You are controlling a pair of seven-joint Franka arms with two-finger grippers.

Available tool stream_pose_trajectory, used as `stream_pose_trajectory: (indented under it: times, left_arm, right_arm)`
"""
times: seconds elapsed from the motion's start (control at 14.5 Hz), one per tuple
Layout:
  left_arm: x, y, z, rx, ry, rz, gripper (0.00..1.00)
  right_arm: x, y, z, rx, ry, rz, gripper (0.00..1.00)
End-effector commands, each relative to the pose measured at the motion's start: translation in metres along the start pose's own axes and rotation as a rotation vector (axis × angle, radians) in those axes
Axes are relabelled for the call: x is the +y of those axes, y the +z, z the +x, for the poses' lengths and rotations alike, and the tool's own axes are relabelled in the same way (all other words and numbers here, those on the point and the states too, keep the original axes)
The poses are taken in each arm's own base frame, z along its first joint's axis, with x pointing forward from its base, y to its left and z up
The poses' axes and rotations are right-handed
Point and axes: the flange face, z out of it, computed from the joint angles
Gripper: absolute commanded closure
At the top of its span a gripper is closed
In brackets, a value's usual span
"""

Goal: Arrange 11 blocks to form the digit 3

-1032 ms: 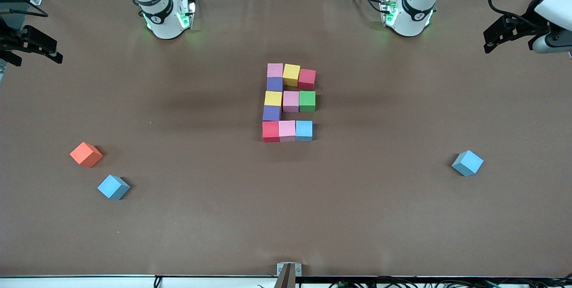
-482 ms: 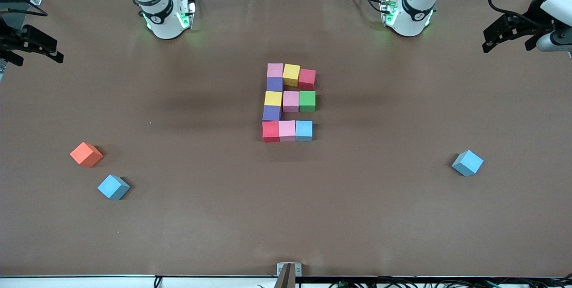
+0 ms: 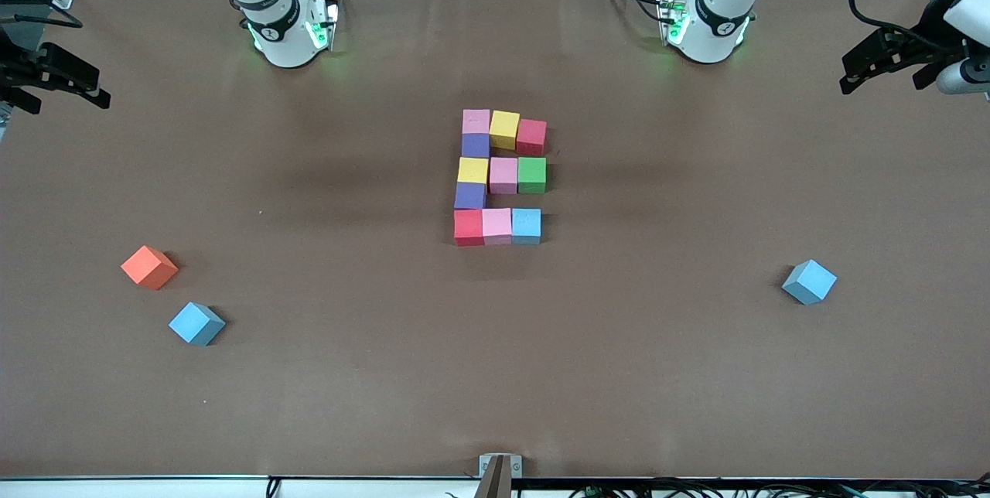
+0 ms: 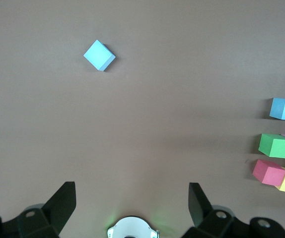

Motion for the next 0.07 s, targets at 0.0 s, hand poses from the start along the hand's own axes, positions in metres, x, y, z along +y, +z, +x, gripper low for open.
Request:
stream_pose_trajectory:
  times: [0.0]
  left_arm:
    - [-0.0067,-0.005,0.0058,0.01,-0.001,-0.008,0.0]
  right_arm:
    - [0.0004,-0.0002,-0.0075,0.002,-0.012,0.007,0.0]
